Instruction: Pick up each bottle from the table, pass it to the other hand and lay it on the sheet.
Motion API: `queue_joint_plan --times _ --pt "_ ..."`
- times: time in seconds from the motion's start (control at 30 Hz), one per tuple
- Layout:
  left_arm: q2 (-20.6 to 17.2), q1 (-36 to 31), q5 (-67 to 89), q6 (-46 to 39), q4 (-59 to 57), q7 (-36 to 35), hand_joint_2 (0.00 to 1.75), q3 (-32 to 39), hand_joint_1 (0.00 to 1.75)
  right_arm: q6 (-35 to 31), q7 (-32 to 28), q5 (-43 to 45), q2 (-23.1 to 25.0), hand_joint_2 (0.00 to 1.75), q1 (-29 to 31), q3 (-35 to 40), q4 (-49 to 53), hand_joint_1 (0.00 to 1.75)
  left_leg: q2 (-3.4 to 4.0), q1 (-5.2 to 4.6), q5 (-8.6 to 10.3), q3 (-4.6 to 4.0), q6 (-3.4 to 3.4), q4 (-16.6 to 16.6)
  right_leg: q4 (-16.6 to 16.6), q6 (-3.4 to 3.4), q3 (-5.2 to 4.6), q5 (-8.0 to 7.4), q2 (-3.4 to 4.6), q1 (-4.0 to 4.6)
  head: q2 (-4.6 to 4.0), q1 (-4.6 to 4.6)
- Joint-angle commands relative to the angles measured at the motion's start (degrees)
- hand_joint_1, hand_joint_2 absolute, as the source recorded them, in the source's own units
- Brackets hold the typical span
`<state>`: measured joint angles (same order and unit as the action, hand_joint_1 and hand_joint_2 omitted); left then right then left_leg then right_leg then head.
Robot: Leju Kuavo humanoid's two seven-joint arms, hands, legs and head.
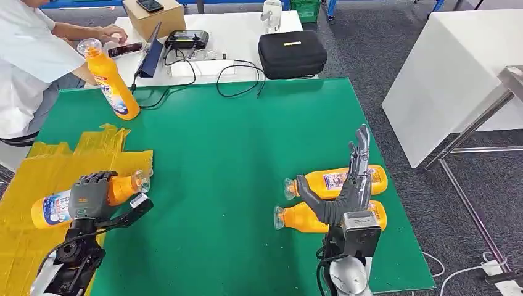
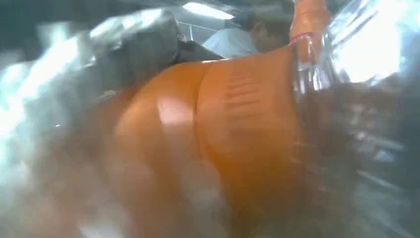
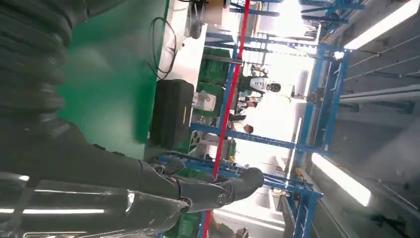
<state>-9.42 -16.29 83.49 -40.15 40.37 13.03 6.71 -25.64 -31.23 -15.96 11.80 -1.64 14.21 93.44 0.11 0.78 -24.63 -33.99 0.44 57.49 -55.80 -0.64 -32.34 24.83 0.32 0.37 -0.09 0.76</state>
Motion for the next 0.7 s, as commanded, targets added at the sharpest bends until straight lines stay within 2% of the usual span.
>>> queue_joint_plan --times 0.03,0.13,0.2,0.3,0.33,0.4,0.47,0.57,0.63,0.7 --pt "3.14 -3.94 1.77 23.11 -22.19 -5.71 1.75 0.93 0.0 3.05 4.06 -3.11 0.18 1.75 7.49 0.94 -11.08 0.0 0.08 -0.09 0.01 0.35 0.03 -0.18 0.12 -0.08 0.29 -0.02 0.06 -0.09 0.0 0.0" --pt "3.15 -4.18 1.77 22.64 -23.48 -6.08 1.75 0.89 0.0 2.88 3.84 -3.16 0.45 1.75 8.05 0.9 -12.14 0.0 0.2 -0.1 -0.01 0.31 0.03 -0.19 0.1 -0.07 0.27 -0.04 0.2 -0.09 0.0 0.13" --pt "2.81 -4.71 1.74 23.26 -23.73 -6.12 1.75 0.97 0.0 2.86 3.83 -3.16 0.4 1.75 7.89 0.84 -12.04 0.0 -0.39 -0.26 0.03 0.81 0.0 -0.34 0.09 -0.11 0.9 0.28 -0.4 -0.2 0.0 -0.15" --pt "2.77 -4.9 1.74 23.44 -23.74 -6.11 1.75 0.97 0.0 2.85 3.83 -3.17 0.37 1.75 7.8 0.82 -11.96 0.0 -0.51 -0.52 -0.25 1.68 0.13 -0.7 0.13 -0.11 1.68 0.46 -0.5 -0.51 0.0 -0.11" --pt "2.77 -4.9 1.74 23.44 -23.74 -6.11 1.75 0.97 0.0 2.85 3.83 -3.17 0.37 1.75 7.8 0.82 -11.96 0.0 -0.34 -0.49 -0.25 1.67 0.14 -0.75 0.16 -0.1 1.64 0.34 -0.34 -0.48 -0.02 -0.13" --pt "2.8 -4.93 1.58 24.0 -23.87 -5.77 1.75 1.09 0.0 2.8 3.85 -3.19 0.41 1.75 7.56 0.79 -11.53 0.0 -0.48 -0.51 -0.27 1.83 0.13 -0.72 0.08 -0.08 1.79 0.39 -0.53 -0.49 0.0 -0.13" --pt "2.77 -4.77 1.97 24.95 -24.05 -5.88 1.75 0.74 0.0 2.75 3.85 -3.21 0.56 1.75 7.41 0.75 -11.19 0.0 -0.22 -0.47 -0.11 1.61 0.11 -0.84 0.17 -0.09 1.48 0.16 -0.29 -0.45 0.0 -0.09" --pt "2.92 -4.67 1.97 25.4 -24.16 -6.06 1.75 0.76 0.0 2.72 3.87 -3.21 0.64 1.75 7.44 0.75 -11.13 0.0 -0.5 -0.53 -0.12 2.2 -0.09 -0.81 -0.01 0.01 2.09 0.49 -0.57 -0.51 0.0 -0.09" --pt "3.01 -4.57 1.88 25.35 -24.12 -6.07 1.75 0.85 0.0 2.72 3.87 -3.21 0.67 1.75 7.45 0.77 -11.13 0.0 -0.46 -0.53 -0.12 2.3 -0.12 -0.8 -0.05 0.07 2.16 0.51 -0.53 -0.51 0.0 -0.09" --pt "3.28 -4.36 1.63 25.1 -23.64 -5.76 1.75 1.09 0.0 2.69 3.87 -3.22 0.72 1.75 7.39 0.68 -11.19 0.0 -0.21 -0.52 0.03 2.02 -0.15 -0.98 0.1 0.11 1.81 0.28 -0.28 -0.49 0.0 -0.11"
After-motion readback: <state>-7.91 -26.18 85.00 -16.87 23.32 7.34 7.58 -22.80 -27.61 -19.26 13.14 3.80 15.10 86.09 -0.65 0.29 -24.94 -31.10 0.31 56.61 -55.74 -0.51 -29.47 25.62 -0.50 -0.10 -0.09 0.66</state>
